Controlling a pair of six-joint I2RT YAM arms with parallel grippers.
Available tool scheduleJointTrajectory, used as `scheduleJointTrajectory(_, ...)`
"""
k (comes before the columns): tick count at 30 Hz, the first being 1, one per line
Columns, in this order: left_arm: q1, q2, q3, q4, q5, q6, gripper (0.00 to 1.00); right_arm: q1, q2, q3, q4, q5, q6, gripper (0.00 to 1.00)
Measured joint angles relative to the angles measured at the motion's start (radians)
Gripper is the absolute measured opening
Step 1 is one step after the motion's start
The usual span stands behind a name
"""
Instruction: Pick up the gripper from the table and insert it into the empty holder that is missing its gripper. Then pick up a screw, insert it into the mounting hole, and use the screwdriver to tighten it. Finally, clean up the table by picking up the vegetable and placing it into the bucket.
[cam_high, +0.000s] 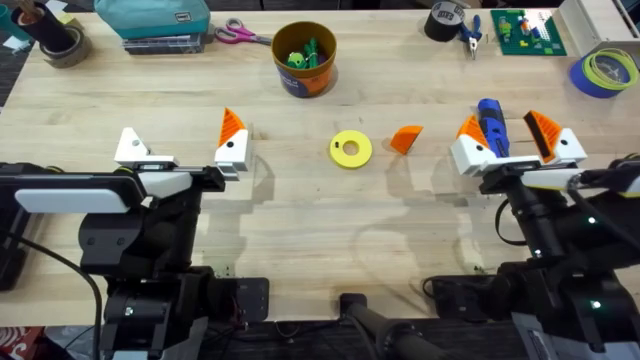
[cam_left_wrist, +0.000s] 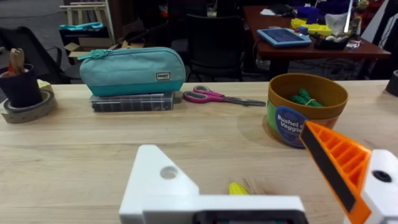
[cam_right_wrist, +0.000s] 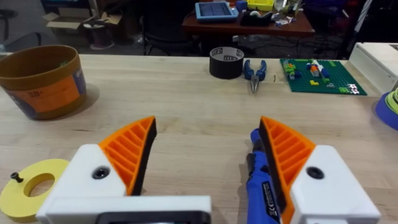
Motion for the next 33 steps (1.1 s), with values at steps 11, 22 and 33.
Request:
scheduleJointTrajectory(11,0.000,0.000,0.000,0.000,0.000,0.000,0.985,0.000,0.000,0.001,-0.001,0.000,0.000,0.997)
scheduleJointTrajectory(22,0.000,0.003,0.156,-0.010,-0.031,-0.002,0.985,0.000,0.002,0.166,-0.006,-0.007,0.000,0.998)
scheduleJointTrajectory(33,0.000,0.335,0.625,-0.417,-0.053,-0.003,0.985,0.000,0.290,0.681,-0.434,-0.008,0.000,0.997)
